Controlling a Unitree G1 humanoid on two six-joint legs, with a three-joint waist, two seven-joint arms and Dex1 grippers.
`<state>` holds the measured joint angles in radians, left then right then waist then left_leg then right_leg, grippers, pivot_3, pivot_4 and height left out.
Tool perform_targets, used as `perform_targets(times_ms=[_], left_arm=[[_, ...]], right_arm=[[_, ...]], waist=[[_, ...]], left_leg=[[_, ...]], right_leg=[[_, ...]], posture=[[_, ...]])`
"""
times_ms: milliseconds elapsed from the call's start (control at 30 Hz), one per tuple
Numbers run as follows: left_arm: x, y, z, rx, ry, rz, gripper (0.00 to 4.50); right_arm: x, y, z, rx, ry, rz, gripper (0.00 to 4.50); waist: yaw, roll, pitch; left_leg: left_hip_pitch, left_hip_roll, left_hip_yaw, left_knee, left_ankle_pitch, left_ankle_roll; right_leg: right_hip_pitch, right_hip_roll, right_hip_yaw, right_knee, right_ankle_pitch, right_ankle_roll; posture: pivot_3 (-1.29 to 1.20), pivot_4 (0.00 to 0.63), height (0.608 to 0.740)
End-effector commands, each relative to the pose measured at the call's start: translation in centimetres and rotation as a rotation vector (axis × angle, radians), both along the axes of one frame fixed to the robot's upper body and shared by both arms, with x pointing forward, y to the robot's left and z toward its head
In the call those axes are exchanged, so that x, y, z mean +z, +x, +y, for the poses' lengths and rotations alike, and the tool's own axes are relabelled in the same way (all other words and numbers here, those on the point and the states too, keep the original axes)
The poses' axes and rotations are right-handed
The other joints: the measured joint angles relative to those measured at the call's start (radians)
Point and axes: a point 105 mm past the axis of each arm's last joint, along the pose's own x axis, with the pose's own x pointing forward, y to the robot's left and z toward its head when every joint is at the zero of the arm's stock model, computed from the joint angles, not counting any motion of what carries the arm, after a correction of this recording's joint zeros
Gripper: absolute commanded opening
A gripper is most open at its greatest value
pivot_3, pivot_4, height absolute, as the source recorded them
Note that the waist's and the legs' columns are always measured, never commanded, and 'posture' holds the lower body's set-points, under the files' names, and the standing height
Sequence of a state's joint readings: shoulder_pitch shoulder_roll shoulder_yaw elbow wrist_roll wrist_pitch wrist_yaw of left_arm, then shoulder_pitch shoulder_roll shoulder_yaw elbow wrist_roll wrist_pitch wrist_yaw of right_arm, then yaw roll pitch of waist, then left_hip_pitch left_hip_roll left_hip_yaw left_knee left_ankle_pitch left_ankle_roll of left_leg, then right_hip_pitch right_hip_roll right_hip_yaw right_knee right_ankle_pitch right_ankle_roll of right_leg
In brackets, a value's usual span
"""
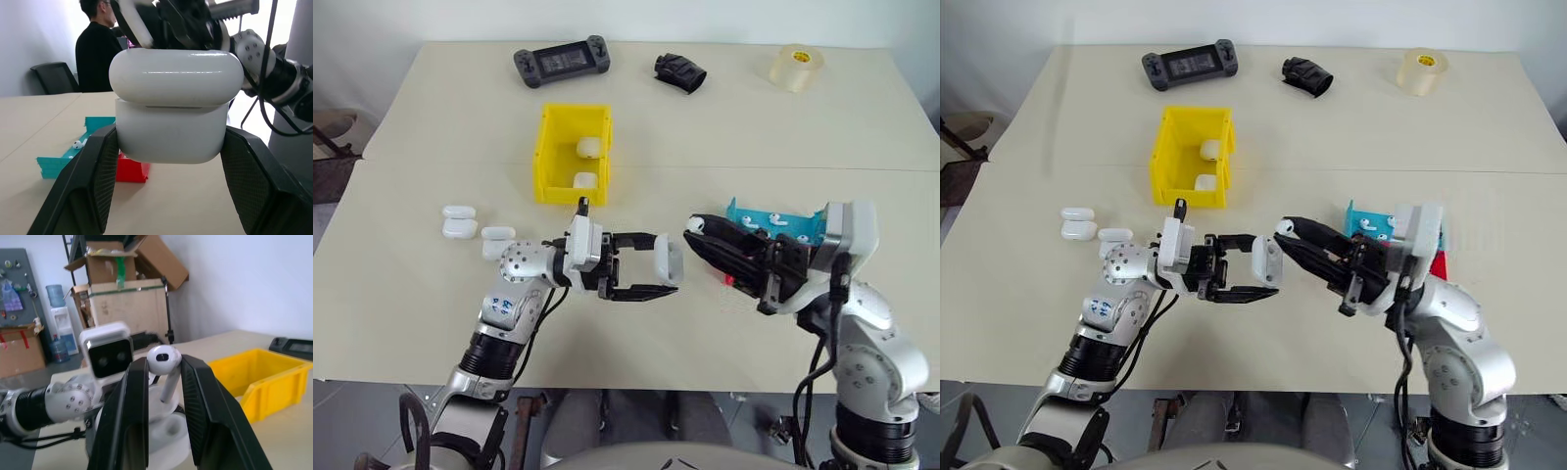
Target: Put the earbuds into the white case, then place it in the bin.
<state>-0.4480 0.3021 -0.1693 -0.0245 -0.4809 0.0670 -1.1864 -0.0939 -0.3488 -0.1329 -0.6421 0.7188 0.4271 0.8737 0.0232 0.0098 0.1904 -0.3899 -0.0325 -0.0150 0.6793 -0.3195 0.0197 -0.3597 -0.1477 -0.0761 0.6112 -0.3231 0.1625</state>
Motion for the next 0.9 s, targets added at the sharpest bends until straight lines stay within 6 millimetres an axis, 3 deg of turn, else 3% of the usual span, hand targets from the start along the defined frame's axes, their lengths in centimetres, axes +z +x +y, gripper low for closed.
perform_targets(times_ms=[33,667,900], left_arm=[[1.7,-0.4,0.0,-0.038,-0.048,-0.016,2.77],[2.8,-0.6,-0.6,-0.074,-0.08,-0.015,2.77],[3.1,-0.1,-0.5,-0.041,-0.105,-0.022,2.77]], right_arm=[[0.7,-0.2,0.0,-0.019,0.008,-0.067,0.59],[-1.4,1.4,0.1,-0.057,0.022,-0.014,0.59],[-1.5,1.3,-0.8,-0.049,0.01,0.025,0.59]], waist=[[0.0,0.0,0.0],[-0.001,0.0,0.0],[0.0,0.0,0.0]], left_leg=[[0.0,0.0,0.0,0.0,0.0,0.0],[0.001,0.0,0.0,0.0,0.0,0.0],[0.001,0.001,0.0,0.0,0.0,0.0]], right_leg=[[0.0,0.0,0.0,0.0,0.0,0.0],[0.0,0.0,0.0,0.001,0.0,0.0],[0.0,0.0,0.0,0.0,0.0,0.0]], posture=[[0.0,0.15,0.74],[0.0,0.15,0.74],[0.0,0.15,0.74]])
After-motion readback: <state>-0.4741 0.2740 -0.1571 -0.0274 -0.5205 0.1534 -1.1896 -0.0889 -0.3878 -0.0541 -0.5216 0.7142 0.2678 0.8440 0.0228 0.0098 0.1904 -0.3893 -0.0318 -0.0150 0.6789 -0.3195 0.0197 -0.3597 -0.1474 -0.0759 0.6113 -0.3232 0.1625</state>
